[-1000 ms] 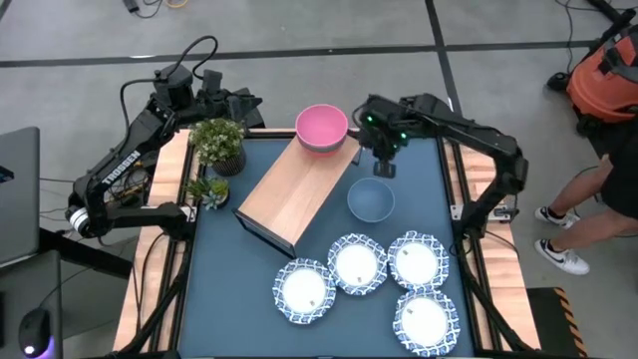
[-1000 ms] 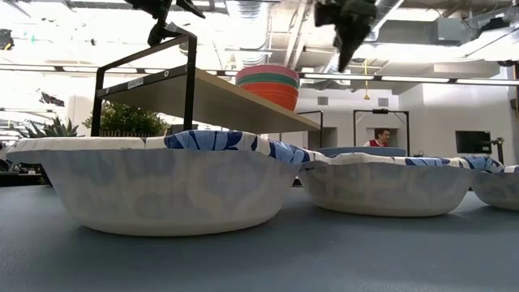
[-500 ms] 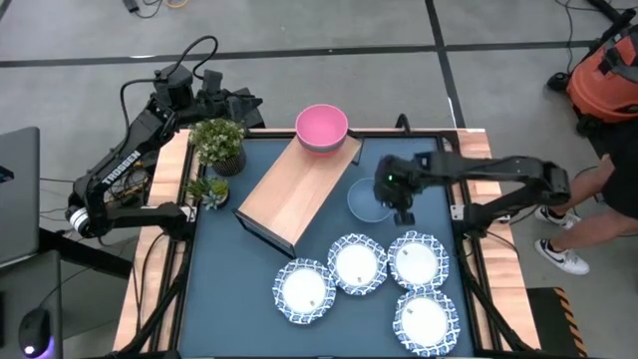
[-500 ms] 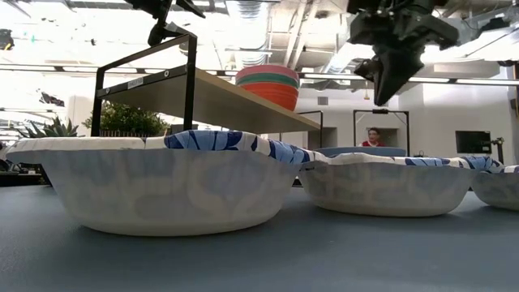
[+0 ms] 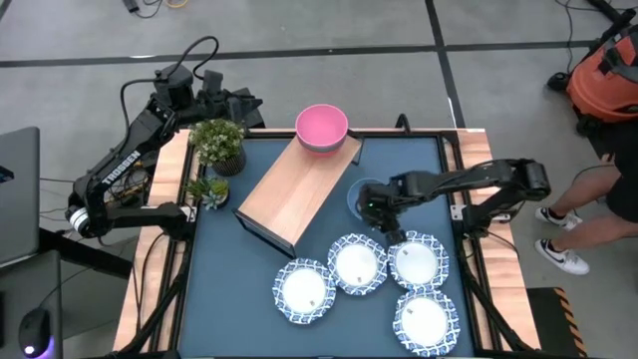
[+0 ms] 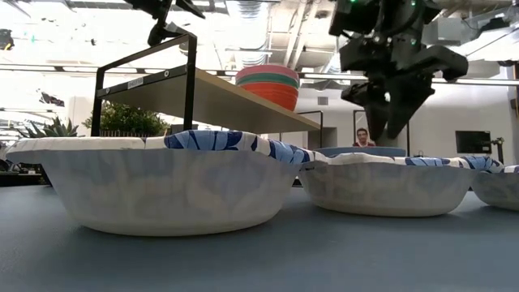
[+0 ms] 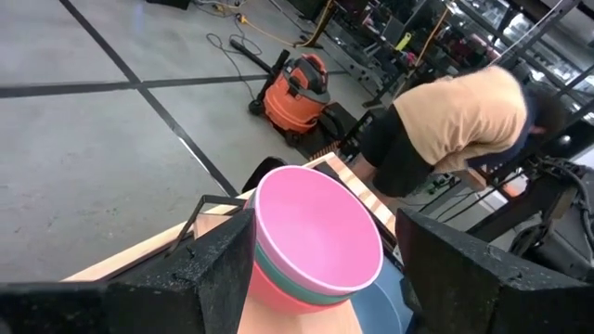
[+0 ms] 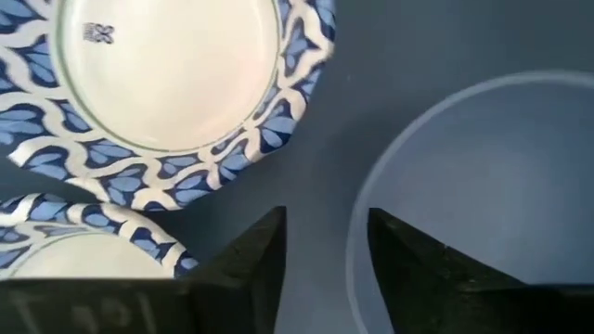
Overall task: Place and stack bowls onto a shelf
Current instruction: Stack the blue bowl on top of the pink bowl on the shelf
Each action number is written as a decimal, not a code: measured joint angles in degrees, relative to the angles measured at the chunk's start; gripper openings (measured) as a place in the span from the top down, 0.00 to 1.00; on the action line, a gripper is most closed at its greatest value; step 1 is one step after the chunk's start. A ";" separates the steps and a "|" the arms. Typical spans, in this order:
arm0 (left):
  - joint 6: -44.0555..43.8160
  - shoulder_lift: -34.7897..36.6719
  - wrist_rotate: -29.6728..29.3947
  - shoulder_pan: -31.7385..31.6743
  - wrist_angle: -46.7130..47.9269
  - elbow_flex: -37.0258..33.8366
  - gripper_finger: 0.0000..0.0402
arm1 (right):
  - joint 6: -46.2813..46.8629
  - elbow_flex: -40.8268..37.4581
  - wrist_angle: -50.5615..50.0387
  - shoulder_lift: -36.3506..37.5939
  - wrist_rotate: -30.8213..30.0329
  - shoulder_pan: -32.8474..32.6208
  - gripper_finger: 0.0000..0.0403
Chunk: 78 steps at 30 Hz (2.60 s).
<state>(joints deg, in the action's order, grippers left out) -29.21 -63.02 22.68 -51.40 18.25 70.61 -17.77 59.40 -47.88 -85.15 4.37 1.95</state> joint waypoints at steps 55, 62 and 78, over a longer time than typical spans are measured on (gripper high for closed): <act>0.63 0.00 -1.07 0.02 0.75 0.00 0.39 | 7.07 -5.58 5.30 -1.35 -2.51 1.60 0.55; -0.05 0.00 -1.07 0.00 0.75 0.00 0.39 | 8.18 -7.10 7.57 -1.37 -1.74 1.58 0.55; -1.66 0.00 -1.05 0.00 0.75 0.00 0.39 | 10.33 -6.91 7.61 -1.20 -3.57 1.58 0.94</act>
<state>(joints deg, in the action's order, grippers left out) -30.87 -63.02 21.63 -51.40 19.00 70.61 -7.44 52.49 -40.27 -86.35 0.80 3.53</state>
